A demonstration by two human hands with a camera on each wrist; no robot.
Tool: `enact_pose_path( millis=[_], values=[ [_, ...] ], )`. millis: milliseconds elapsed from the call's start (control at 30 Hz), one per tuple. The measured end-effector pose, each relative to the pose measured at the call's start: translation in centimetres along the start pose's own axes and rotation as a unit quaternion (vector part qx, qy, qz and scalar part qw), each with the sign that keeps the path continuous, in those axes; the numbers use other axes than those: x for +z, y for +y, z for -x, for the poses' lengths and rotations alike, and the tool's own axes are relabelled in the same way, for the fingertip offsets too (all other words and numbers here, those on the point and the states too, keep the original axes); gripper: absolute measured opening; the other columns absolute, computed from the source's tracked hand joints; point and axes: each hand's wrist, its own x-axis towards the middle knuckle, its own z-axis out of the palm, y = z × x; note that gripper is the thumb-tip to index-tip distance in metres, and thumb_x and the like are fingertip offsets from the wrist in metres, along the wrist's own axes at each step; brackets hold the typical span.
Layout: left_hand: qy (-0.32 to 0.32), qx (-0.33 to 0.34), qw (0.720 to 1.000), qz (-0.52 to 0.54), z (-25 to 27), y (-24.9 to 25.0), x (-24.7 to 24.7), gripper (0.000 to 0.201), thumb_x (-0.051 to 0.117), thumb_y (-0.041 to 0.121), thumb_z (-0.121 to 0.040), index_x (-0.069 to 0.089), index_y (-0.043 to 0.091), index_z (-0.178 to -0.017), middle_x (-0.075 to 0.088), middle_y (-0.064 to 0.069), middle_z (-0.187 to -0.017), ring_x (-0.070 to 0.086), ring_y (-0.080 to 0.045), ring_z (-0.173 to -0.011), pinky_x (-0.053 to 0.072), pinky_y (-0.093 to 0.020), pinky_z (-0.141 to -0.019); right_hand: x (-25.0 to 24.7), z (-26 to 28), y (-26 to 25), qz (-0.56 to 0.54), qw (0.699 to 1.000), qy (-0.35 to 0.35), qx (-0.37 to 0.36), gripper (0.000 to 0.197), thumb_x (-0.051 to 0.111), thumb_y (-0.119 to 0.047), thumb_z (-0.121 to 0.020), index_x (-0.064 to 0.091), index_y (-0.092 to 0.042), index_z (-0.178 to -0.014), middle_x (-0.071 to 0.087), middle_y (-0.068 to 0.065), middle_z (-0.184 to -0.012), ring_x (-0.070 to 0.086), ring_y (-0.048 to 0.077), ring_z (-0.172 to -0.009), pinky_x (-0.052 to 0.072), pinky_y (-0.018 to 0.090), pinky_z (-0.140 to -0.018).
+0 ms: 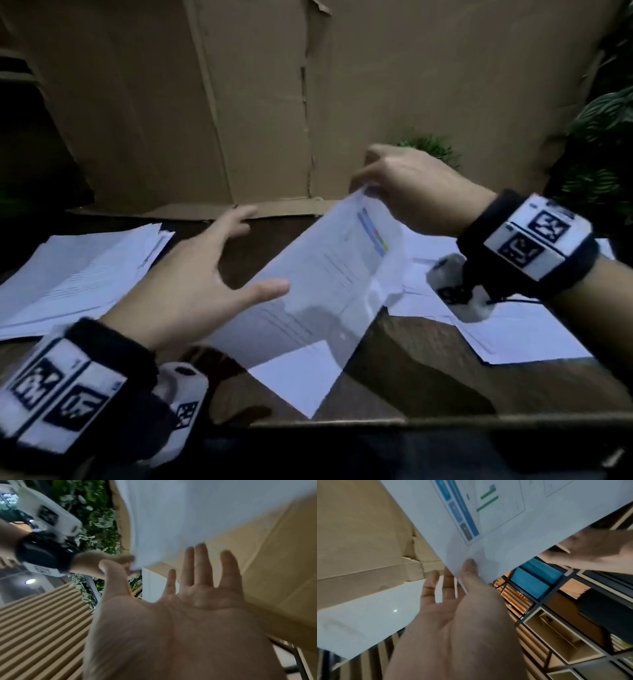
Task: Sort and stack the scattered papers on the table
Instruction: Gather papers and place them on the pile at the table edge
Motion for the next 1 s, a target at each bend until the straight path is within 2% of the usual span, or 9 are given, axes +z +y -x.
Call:
enact_pose_path(
  millis=[67, 167, 267, 433, 667, 733, 867, 933, 1000],
  values=[
    [-0.027, 0.019, 0.999, 0.031, -1.1, 0.5, 1.3, 0.079, 0.071, 0.073, -0.064, 0.033, 0.060, -0.133, 0.055, 0.030, -0.130, 0.053, 0.002, -0.121, 0.046, -0.038, -0.102, -0.9, -1.6, -1.6, -0.009, 0.998, 0.042, -0.039, 0.020, 0.056, -0.005, -0.091, 0.067, -0.021, -0.094, 0.048, 0.003, -0.090, 0.056, 0.031, -0.088, 0.048, 0.045, -0.070],
    [-0.007, 0.026, 0.998, 0.059, -2.2, -0.4, 3.4, 0.026, 0.063, 0.029, -0.092, 0.061, 0.047, -0.110, 0.069, 0.027, -0.102, 0.065, 0.006, -0.094, 0.054, -0.033, -0.084, -0.1, -1.6, -3.1, -0.066, 0.994, 0.080, -0.029, 0.023, 0.058, -0.014, -0.095, 0.064, -0.023, -0.114, 0.054, 0.004, -0.104, 0.055, 0.029, -0.097, 0.047, 0.047, -0.078],
    [0.042, -0.079, 0.977, 0.194, -2.1, -3.3, 5.4, 0.024, 0.057, 0.007, -0.096, 0.070, 0.026, -0.090, 0.077, 0.004, -0.090, 0.071, -0.008, -0.076, 0.055, -0.031, -0.069, 2.2, 1.4, -1.6, -0.133, 0.989, 0.029, 0.059, 0.052, 0.063, -0.028, -0.096, 0.043, -0.021, -0.143, 0.050, 0.006, -0.123, 0.052, 0.028, -0.108, 0.045, 0.047, -0.090],
    [0.030, -0.216, 0.920, 0.327, -0.4, -6.9, 8.3, 0.017, 0.057, 0.007, -0.097, 0.070, 0.006, -0.108, 0.074, -0.009, -0.102, 0.069, -0.033, -0.095, 0.054, -0.046, -0.084, 5.7, 10.9, 4.9, -0.218, 0.918, -0.151, 0.295, 0.047, 0.060, -0.032, -0.099, 0.047, -0.018, -0.142, 0.052, 0.002, -0.140, 0.053, 0.013, -0.113, 0.040, 0.022, -0.088],
    [0.006, -0.217, 0.915, 0.341, -2.7, -5.8, 10.4, 0.019, 0.053, 0.004, -0.098, 0.067, 0.003, -0.111, 0.073, -0.011, -0.104, 0.069, -0.033, -0.095, 0.052, -0.046, -0.087, 7.4, 17.4, 12.0, -0.226, 0.834, -0.240, 0.442, 0.040, 0.064, -0.034, -0.096, 0.056, -0.016, -0.131, 0.058, 0.006, -0.129, 0.063, 0.021, -0.106, 0.052, 0.036, -0.092],
    [0.006, -0.211, 0.913, 0.349, -4.4, -5.2, 10.9, 0.020, 0.052, 0.004, -0.099, 0.066, 0.004, -0.113, 0.072, -0.008, -0.104, 0.068, -0.032, -0.096, 0.052, -0.040, -0.081, 7.8, 17.4, 13.3, -0.361, 0.758, -0.176, 0.514, 0.036, 0.064, -0.023, -0.098, 0.059, -0.001, -0.125, 0.065, 0.012, -0.114, 0.067, 0.026, -0.094, 0.055, 0.045, -0.093],
    [-0.003, -0.215, 0.905, 0.368, -8.0, -4.2, 12.0, 0.028, 0.051, 0.003, -0.099, 0.060, -0.001, -0.125, 0.067, -0.017, -0.117, 0.065, -0.033, -0.101, 0.049, -0.036, -0.078, 9.6, 16.4, 13.6, -0.679, 0.426, -0.011, 0.597, 0.039, 0.058, -0.009, -0.099, 0.050, 0.001, -0.136, 0.061, 0.026, -0.125, 0.070, 0.037, -0.092, 0.063, 0.045, -0.072],
    [-0.011, -0.222, 0.898, 0.379, -9.6, -4.0, 12.6, 0.030, 0.050, 0.002, -0.099, 0.057, -0.004, -0.128, 0.064, -0.020, -0.123, 0.062, -0.034, -0.103, 0.047, -0.040, -0.083, 10.4, 15.2, 13.3, -0.741, 0.349, 0.011, 0.574, 0.035, 0.054, -0.009, -0.101, 0.049, -0.003, -0.135, 0.056, 0.030, -0.132, 0.065, 0.043, -0.105, 0.062, 0.040, -0.058],
    [-0.020, -0.228, 0.891, 0.391, -11.2, -3.9, 13.2, 0.031, 0.050, 0.001, -0.099, 0.056, -0.005, -0.129, 0.062, -0.022, -0.126, 0.061, -0.036, -0.105, 0.045, -0.043, -0.089, 11.2, 13.5, 13.0, -0.782, 0.295, 0.028, 0.548, 0.030, 0.050, -0.009, -0.104, 0.047, -0.006, -0.133, 0.048, 0.033, -0.137, 0.058, 0.047, -0.110, 0.063, 0.045, -0.064]
  ],
)
